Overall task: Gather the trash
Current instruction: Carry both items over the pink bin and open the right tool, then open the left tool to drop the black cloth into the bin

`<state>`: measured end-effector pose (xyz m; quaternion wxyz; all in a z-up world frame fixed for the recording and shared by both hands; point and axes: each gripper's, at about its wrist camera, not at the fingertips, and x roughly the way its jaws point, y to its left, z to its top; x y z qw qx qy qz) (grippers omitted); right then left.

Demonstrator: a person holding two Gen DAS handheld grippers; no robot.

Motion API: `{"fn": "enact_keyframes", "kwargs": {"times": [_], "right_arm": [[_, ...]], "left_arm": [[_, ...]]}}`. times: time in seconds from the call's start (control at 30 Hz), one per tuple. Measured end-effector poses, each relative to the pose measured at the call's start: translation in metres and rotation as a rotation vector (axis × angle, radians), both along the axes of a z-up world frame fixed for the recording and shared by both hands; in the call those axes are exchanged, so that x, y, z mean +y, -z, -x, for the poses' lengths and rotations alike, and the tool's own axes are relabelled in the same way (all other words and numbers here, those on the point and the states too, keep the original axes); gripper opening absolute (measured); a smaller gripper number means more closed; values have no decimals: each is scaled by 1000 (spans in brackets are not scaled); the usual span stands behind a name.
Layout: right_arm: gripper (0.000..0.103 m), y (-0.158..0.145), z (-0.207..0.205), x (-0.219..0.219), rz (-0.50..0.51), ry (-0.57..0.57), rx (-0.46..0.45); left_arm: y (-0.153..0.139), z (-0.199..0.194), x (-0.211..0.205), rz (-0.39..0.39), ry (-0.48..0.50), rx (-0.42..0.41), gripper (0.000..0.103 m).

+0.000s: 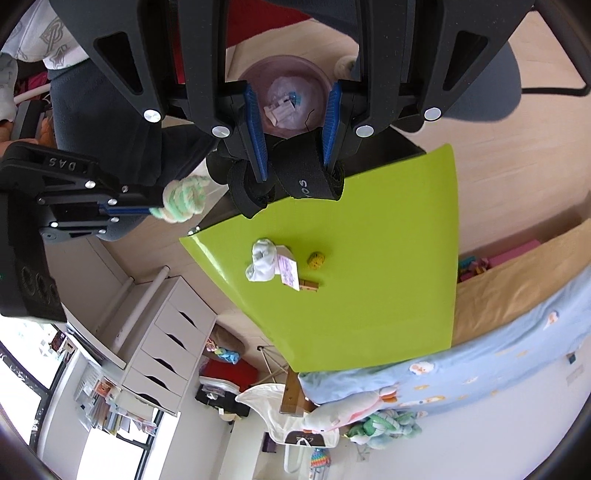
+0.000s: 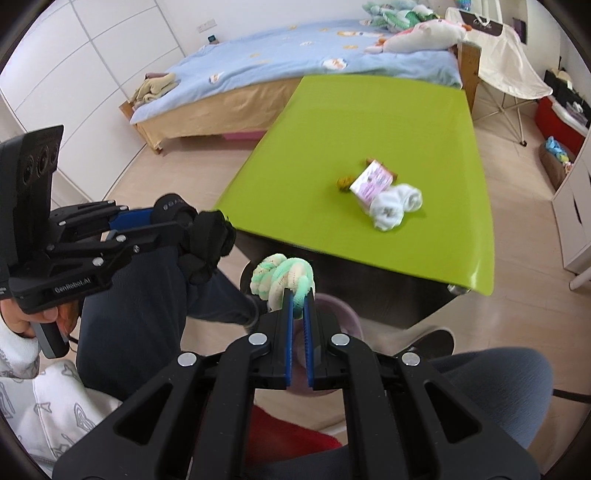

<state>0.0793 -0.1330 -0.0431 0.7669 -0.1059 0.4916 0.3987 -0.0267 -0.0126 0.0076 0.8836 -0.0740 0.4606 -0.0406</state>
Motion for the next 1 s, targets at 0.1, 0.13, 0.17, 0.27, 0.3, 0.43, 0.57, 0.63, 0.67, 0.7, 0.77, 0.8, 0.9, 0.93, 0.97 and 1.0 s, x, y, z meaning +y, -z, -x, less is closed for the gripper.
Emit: {"fn": "enact_keyframes", "kwargs": {"times": [0.1,0.13,0.17,0.27,0.3,0.43,0.57,0.63,0.67,0.7,0.77,0.8,0.9,0.93,0.97,1.0], "right_arm": [[5,5,4,1,1,-10,14],[5,5,5,2,0,-13,17],[5,6,6,4,0,-18,22],[6,5,7,8,-5,-37,27],[9,5,7,9,-4,-43,28],[54,8,5,11,14,-34,23],[81,6,2,3,-12,-3,31],[88,3,1,0,-19,13,20],[89,2,1,-1,-20,19,16],[92,0,0,-3,-22,28,9],[93,-3,0,-6,-27,37,-7],[95,-4,0,-7,-28,39,-11],[96,-8,-1,-11,-30,49,-29],[96,-10,0,-12,-30,53,-35],[96,-11,-1,-14,-30,57,-39],[96,-12,-1,-16,-31,64,-44]], "left_arm": [[-1,5,2,5,-6,0,28],[-2,6,2,5,-6,-1,28],[-2,7,3,3,-4,-1,28],[-4,8,3,2,-3,-4,28],[-4,8,2,1,-3,-5,28],[-4,9,1,-2,3,-6,28],[-3,10,-1,-6,12,-1,28],[-2,10,-2,-6,17,3,28],[-2,10,-3,-7,21,4,28],[-2,9,-4,-7,24,6,28],[-2,9,-6,-6,33,8,28],[-2,9,-7,-7,40,9,28],[1,9,-10,-6,58,18,28],[2,9,-12,-7,64,22,28],[3,9,-13,-7,70,27,28],[5,9,-15,-7,75,31,28]]}}
